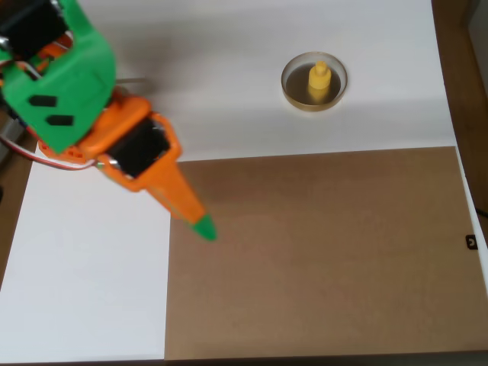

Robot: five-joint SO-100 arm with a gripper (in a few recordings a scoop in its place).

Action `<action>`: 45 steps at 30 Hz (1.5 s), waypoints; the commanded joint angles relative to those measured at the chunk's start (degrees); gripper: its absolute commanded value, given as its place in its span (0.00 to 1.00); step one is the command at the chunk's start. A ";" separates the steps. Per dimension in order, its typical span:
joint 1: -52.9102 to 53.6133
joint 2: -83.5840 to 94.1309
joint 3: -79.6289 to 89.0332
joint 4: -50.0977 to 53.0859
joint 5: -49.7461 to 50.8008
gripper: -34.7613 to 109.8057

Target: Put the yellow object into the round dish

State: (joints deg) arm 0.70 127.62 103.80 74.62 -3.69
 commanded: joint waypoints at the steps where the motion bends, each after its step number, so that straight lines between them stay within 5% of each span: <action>1: 3.69 6.42 1.49 -0.88 0.35 0.39; 19: 15.21 16.08 18.90 -9.05 -2.37 0.38; 45: 6.50 30.23 37.09 -15.38 -2.46 0.38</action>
State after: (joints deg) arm 6.86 151.96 140.10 60.21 -6.15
